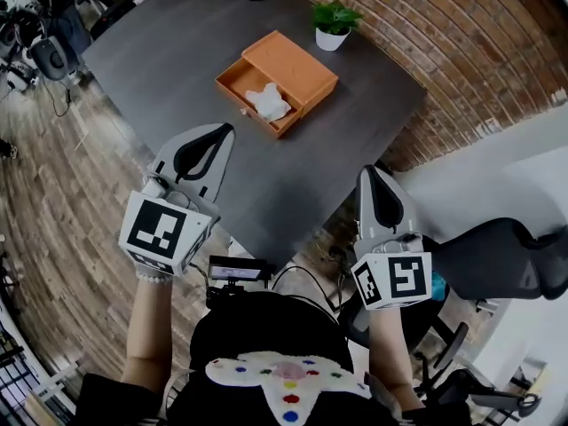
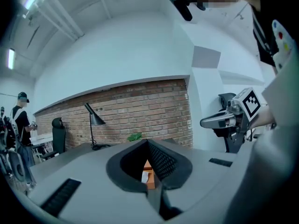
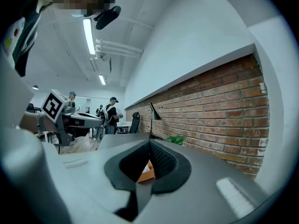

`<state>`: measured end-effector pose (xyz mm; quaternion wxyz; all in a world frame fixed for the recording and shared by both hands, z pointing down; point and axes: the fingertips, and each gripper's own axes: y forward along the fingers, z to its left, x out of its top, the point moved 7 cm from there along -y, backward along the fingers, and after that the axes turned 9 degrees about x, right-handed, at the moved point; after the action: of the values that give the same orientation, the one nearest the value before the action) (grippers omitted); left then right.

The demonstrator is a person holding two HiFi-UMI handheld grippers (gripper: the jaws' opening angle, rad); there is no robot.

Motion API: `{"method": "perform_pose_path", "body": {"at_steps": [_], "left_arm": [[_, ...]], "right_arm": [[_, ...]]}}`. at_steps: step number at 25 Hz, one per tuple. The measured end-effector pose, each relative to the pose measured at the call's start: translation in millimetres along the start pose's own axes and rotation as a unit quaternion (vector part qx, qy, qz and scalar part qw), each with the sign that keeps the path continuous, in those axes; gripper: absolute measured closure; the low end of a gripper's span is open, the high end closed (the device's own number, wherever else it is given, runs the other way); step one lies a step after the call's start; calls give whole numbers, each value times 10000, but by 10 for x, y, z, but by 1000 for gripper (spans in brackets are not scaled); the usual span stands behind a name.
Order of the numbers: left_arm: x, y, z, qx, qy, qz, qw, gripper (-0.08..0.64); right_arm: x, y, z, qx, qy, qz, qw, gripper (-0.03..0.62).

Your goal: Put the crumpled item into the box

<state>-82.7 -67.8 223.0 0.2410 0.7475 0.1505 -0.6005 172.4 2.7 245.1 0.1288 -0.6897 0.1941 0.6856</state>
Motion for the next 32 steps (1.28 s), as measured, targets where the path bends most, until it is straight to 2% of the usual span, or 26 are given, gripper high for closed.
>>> {"method": "perform_pose_path", "body": {"at_steps": [7,12,19,32], "left_arm": [[106,-433,-159,287,-69,-81,9995,554],[60,-582,-238,356,12,83,9993,554],[-19,-657,-214,543,-324,126,9979,554],[-63,-722,-241,464,-316,124,9983,554]], "right_arm": [[107,-59,96,290,-135,-115,9994,583],[126,-84,181,427,-190,-122,9988,583],[106,-71,276,571,-263,-72,9980,583],[60,-83,340,610,-183,-47,9980,583]]}}
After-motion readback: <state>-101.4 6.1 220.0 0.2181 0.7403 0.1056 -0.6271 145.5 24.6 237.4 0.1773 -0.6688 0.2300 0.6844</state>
